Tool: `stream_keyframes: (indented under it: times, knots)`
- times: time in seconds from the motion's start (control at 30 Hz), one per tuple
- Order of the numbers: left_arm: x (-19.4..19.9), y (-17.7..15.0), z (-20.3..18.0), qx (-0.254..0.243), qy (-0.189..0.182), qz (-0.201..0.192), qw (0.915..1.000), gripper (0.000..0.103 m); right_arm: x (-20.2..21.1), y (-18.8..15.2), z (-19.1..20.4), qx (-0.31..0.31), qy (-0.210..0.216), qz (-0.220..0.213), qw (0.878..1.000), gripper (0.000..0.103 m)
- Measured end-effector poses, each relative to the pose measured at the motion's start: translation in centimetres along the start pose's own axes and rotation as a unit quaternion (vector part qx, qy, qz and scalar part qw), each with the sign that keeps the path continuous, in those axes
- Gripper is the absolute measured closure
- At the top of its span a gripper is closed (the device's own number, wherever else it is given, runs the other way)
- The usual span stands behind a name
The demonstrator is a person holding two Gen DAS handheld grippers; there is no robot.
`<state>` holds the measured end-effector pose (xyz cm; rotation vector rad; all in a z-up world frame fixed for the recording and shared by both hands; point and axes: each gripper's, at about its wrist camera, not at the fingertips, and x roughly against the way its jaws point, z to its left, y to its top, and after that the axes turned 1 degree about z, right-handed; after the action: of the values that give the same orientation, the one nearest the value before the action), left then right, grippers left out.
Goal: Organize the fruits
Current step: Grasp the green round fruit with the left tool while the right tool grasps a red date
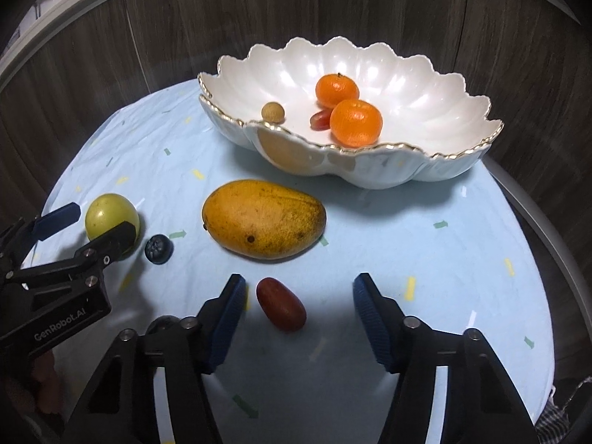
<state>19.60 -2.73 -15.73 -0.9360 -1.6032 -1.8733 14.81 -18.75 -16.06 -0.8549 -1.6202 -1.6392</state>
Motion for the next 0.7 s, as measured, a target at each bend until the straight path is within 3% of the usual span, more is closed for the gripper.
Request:
stream_keyframes:
  times: [0.17, 0.43, 0.5, 0.7]
  knots:
    - [-0.7, 0.0, 0.1, 0.007, -0.007, 0.006, 0.9999, 0.028, -0.1, -0.1, 0.2, 0.007, -0.009, -0.005, 1.000, 0.047]
    - [-0.6, 0.0, -0.4, -0.004, -0.024, 0.002, 0.9997, 0.053, 0.0, -0.2, 0.7, 0.023, -0.001, -0.013, 1.000, 0.075]
    - [-0.6, 0.1, -0.6, -0.005, -0.024, 0.002, 0.9997, 0.055, 0.1, -0.2, 1.0, 0.026, 0.001, -0.013, 1.000, 0.080]
    - [-0.5, 0.0, -0.5, 0.000, -0.022, 0.003, 0.9997, 0.055, 0.2, -0.2, 1.1, 0.022, 0.002, -0.012, 1.000, 0.081]
